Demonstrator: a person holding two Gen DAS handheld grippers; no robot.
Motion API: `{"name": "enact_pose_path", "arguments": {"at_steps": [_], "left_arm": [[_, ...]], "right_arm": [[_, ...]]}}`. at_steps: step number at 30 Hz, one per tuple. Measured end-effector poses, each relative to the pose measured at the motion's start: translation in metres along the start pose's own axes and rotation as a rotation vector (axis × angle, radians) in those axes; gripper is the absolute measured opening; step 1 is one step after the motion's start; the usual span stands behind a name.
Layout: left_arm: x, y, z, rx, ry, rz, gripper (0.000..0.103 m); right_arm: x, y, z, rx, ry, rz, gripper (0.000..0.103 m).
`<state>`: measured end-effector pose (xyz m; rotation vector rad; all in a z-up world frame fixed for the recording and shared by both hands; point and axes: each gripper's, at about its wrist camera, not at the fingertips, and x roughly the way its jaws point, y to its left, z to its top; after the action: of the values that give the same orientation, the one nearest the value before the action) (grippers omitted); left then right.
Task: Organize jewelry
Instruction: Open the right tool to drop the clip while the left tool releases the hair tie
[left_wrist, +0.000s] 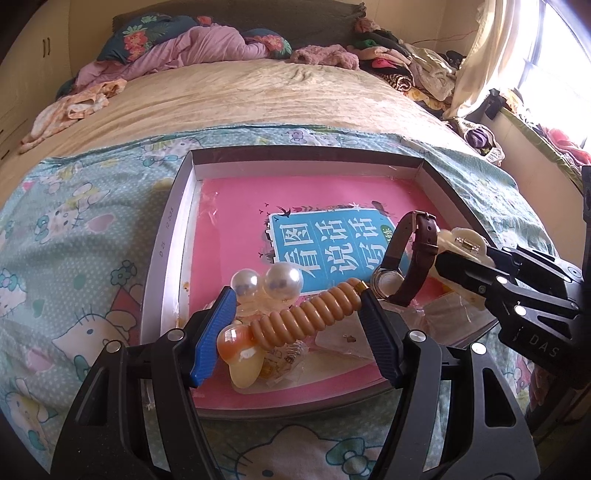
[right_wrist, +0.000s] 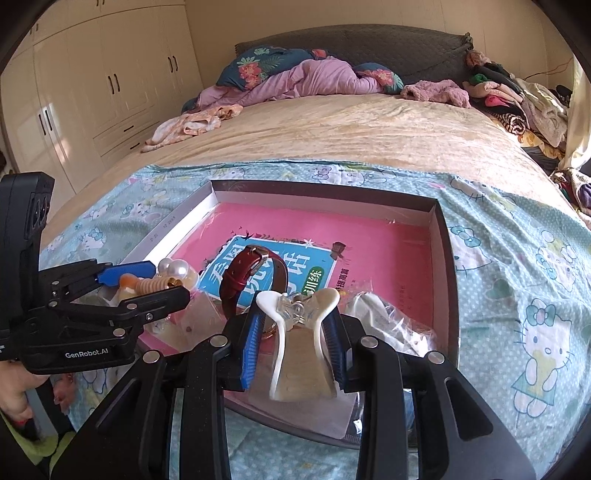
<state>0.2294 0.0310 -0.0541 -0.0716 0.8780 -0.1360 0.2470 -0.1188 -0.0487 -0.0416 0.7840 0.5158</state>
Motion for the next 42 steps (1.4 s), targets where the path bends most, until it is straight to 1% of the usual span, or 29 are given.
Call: {"name": "enact_pose_path", "arguments": {"at_steps": [9,18,19,21,22,23,27,29,33,35,37,42], "left_arm": [[-0.001,0.001,0.0,-0.004,-0.001,-0.005,0.06],[-0.001,0.001,0.0,-0.005,-0.001,-0.009,0.06],[-0.002,0.001,0.0,-0.007,0.0,-0.012,0.06],[-0.002,0.001,-0.001,-0.006,-0.001,-0.012,0.06],[-0.002,0.001,-0.001,-0.006,0.0,-0.012,0.06],[-0.002,0.001,-0.001,-0.008,0.0,-0.013,0.06],[-0.002,0.001,-0.001,-0.007,0.0,-0.012,0.06],[-0.002,-0.001,-0.001,-0.01,0.0,-0.014,0.06],[-0.004,-0.004,-0.002,-0.012,0.002,-0.012,0.061],[-0.006,-0.004,-0.002,-0.016,0.002,-0.007,0.066],[-0.011,-0.006,-0.001,-0.018,-0.005,-0.009,0.074],[-0.02,-0.006,0.001,-0.018,-0.017,-0.005,0.077]], "right_arm": [[0.008,0.008,-0.003,-0.011,0.014,0.018,0.03],[0.005,0.006,-0.006,0.006,0.021,0.025,0.031],[0.004,0.005,-0.006,0.007,0.021,0.024,0.032],[-0.001,0.005,-0.006,0.007,0.01,0.019,0.04],[-0.005,0.004,-0.006,0.007,0.0,0.016,0.046],[-0.008,0.004,-0.006,0.008,-0.01,0.011,0.05],[-0.017,0.002,-0.006,0.008,-0.024,0.002,0.057],[-0.02,-0.001,-0.006,0.016,-0.028,-0.002,0.064],[-0.026,-0.004,-0.008,0.03,-0.034,-0.009,0.072],[-0.029,-0.005,-0.008,0.035,-0.038,-0.014,0.078],[-0.033,-0.005,-0.008,0.041,-0.046,-0.018,0.083],[-0.044,-0.007,-0.007,0.053,-0.069,-0.023,0.091]]}}
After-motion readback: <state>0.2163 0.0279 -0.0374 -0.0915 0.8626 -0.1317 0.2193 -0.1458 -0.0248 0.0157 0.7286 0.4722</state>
